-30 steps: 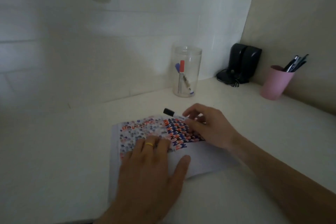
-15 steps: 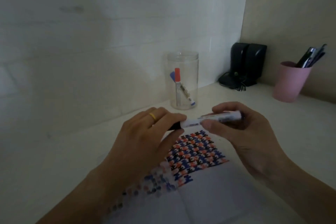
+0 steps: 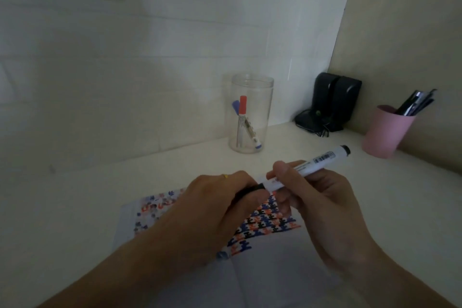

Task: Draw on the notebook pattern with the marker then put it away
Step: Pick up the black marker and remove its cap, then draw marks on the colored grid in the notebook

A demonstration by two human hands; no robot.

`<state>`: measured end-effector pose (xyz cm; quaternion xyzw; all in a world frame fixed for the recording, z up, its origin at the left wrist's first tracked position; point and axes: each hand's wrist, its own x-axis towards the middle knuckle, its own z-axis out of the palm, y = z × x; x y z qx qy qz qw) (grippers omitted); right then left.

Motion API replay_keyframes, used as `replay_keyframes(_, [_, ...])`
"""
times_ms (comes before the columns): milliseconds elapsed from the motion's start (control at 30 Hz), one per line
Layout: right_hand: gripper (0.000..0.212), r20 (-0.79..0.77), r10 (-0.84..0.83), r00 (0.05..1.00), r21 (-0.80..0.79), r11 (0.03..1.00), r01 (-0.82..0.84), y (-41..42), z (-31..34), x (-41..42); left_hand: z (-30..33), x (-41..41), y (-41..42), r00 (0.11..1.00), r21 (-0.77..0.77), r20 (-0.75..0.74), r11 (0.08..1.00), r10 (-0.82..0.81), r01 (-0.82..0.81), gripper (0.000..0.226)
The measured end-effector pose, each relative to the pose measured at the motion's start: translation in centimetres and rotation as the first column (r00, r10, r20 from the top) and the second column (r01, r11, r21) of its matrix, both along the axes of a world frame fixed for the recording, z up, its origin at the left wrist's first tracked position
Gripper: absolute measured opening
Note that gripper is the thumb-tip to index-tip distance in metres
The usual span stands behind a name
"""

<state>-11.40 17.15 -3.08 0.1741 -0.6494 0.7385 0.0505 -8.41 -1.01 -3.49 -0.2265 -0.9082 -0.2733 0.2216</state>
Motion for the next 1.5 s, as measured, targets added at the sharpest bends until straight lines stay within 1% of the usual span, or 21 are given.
replay_keyframes(100, [0.033,-0.057,0.005,0.998,-0.039,0.999,-0.007,0.0,0.2,0.2,0.7,0.2,0.0,0.992,0.048,0.083,0.995,-0.091,0.087,0.033])
replay_keyframes(167, [0.029,-0.082,0.015,0.997,-0.046,0.999,-0.019,-0.4,0.1,0.6,0.9,0.0,0.1,0.968,0.110,0.187,0.983,-0.165,0.147,0.034])
replay_keyframes(233, [0.026,-0.085,0.022,0.996,-0.061,0.998,-0.027,-0.5,0.4,0.5,1.0,0.0,-0.2,0.892,0.267,0.349,0.943,-0.288,0.200,0.038])
replay_keyframes(267, [0.022,-0.065,-0.001,0.998,-0.114,0.993,-0.007,0.1,0.8,0.2,1.1,0.1,-0.7,0.818,0.402,0.432,0.893,-0.381,0.204,0.042])
replay_keyframes(300, [0.019,-0.037,-0.044,0.998,-0.193,0.981,0.036,1.1,1.4,-0.3,1.1,0.2,-1.5,0.750,0.549,0.464,0.818,-0.471,0.174,0.043])
replay_keyframes(333, [0.017,-0.020,-0.105,0.994,-0.260,0.961,0.096,2.4,2.0,-0.9,1.2,0.1,-2.5,0.731,0.646,0.452,0.753,-0.511,0.126,0.043])
replay_keyframes(367, [0.016,-0.014,-0.155,0.988,-0.285,0.948,0.145,3.6,2.5,-1.5,1.1,-0.1,-3.4,0.776,0.672,0.411,0.734,-0.478,0.096,0.041])
replay_keyframes(400, [0.018,-0.025,-0.166,0.986,-0.278,0.948,0.153,4.3,2.7,-1.6,1.0,-0.4,-4.0,0.870,0.616,0.340,0.784,-0.357,0.081,0.039])
replay_keyframes(433, [0.021,-0.035,-0.141,0.989,-0.248,0.960,0.128,4.4,2.5,-1.6,0.9,-0.7,-4.1,0.954,0.497,0.232,0.866,-0.189,0.051,0.037])
replay_keyframes(467, [0.024,-0.037,-0.112,0.993,-0.202,0.974,0.102,4.1,2.0,-1.7,0.8,-1.0,-4.0,0.993,0.355,0.109,0.935,-0.050,0.008,0.033])
replay_keyframes(500, [0.026,-0.035,-0.094,0.995,-0.155,0.984,0.087,3.5,1.4,-1.6,0.7,-1.1,-3.5,1.000,0.233,0.020,0.972,0.024,-0.028,0.029])
replay_keyframes(567, [0.030,-0.043,-0.055,0.998,-0.088,0.995,0.051,2.3,0.6,-1.4,0.1,-1.2,-2.7,0.999,0.102,-0.026,0.994,0.043,-0.040,0.027])
replay_keyframes(700, [0.027,-0.026,-0.062,0.998,-0.073,0.996,0.060,2.1,2.1,-1.2,-1.4,-1.6,-3.3,1.000,-0.128,-0.012,0.992,0.016,-0.018,0.036])
replay_keyframes(767, [0.020,-0.036,-0.037,0.999,-0.062,0.998,0.035,2.1,3.6,-1.1,-1.4,-1.4,-3.6,1.000,-0.166,-0.015,0.986,-0.016,0.014,0.034])
replay_keyframes(833, [0.019,0.000,0.015,1.000,-0.010,1.000,-0.015,1.8,4.5,-1.1,-1.5,-1.5,-3.8,0.998,-0.187,-0.024,0.981,-0.056,0.050,0.025])
replay_keyframes(967, [0.018,0.226,0.161,0.961,0.031,0.985,-0.172,0.8,2.7,-0.1,-2.4,-1.8,-4.0,0.994,-0.212,0.028,0.972,-0.102,0.105,0.019])
replay_keyframes(1067, [0.009,0.282,0.167,0.945,0.089,0.976,-0.199,0.6,0.4,0.6,-3.1,-2.2,-4.0,0.989,-0.191,0.080,0.972,-0.122,0.135,0.026])
replay_keyframes(1133, [0.006,0.262,0.116,0.958,0.172,0.971,-0.165,0.8,-0.9,0.7,-3.3,-2.8,-4.0,0.988,-0.201,0.081,0.968,-0.134,0.148,0.028])
replay_keyframes(1200, [0.010,0.206,0.084,0.975,0.248,0.959,-0.136,1.1,-1.8,0.9,-3.3,-3.1,-4.1,0.987,-0.210,0.073,0.965,-0.146,0.159,0.028])
replay_keyframes(1300, [0.008,0.120,0.070,0.990,0.291,0.951,-0.103,1.1,-2.3,1.3,-3.3,-3.1,-4.3,0.985,-0.217,0.065,0.961,-0.159,0.170,0.030])
replay_keyframes(1500, [0.010,0.022,0.011,1.000,0.393,0.919,-0.019,1.2,-2.6,1.5,-3.1,-3.1,-4.4,0.981,-0.201,0.075,0.961,-0.177,0.189,0.028])
